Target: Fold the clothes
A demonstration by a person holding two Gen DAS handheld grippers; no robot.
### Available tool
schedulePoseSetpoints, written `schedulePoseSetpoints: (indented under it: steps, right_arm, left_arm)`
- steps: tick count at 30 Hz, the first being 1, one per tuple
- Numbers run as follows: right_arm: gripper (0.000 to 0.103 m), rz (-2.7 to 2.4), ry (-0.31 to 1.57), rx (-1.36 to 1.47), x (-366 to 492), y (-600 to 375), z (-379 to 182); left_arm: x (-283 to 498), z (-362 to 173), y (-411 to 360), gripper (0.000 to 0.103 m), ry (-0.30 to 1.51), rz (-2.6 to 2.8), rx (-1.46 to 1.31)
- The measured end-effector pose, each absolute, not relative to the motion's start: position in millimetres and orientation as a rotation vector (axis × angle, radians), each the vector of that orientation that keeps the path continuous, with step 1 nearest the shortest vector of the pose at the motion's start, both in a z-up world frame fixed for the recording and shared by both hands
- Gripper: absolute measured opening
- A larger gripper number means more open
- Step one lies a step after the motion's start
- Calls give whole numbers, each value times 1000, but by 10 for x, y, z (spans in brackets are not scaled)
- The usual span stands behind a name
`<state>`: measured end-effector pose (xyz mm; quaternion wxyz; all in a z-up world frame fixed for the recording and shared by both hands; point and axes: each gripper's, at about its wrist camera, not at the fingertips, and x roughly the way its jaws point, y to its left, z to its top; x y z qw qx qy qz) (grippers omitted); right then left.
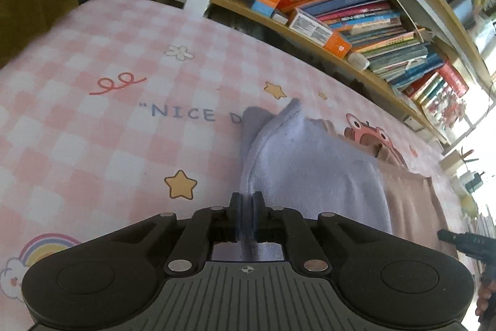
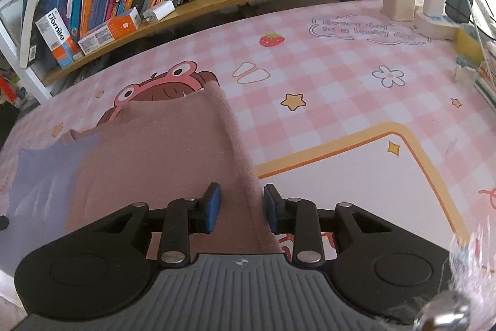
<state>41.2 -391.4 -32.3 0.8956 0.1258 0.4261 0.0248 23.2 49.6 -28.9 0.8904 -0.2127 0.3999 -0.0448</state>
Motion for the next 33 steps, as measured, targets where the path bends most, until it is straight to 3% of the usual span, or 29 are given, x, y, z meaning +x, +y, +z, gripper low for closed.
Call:
schedulePoseSetpoints:
  steps: [6, 9, 12, 16, 19, 21, 25, 27, 33]
  right_arm:
    - [29, 47, 882, 257, 414, -3907, -310]
    - [31, 42, 875, 238, 389, -3893, -249]
    - [31, 49, 856, 210, 314, -3870, -143]
    - [43, 64, 826, 173, 201, -3835, -7]
    - [49, 77, 806, 150, 113, -3808, 54]
    - [64, 80, 797, 131, 55, -3793, 82]
    - [81, 89, 794, 90, -62, -3787, 109]
    - [85, 99, 794, 70, -130, -3804, 116]
    - [87, 176, 814, 54, -336, -3952, 110]
  left_arm:
    - [229, -344, 537, 14, 822, -95, -442]
    - [195, -271, 539, 26, 799, -68, -432]
    - [150, -172, 534, 28, 772, -52, -415]
    - [30, -34, 446, 29, 741, -47, -352]
    - [-86, 10, 363, 37, 728, -34, -347]
    - [-160, 30, 300, 47, 724, -24, -347]
    - [-276, 66, 132, 54, 725, -3, -345]
    - [-329, 97, 30, 65, 719, 18, -338]
    - [-517, 183, -273, 72, 701, 93, -331]
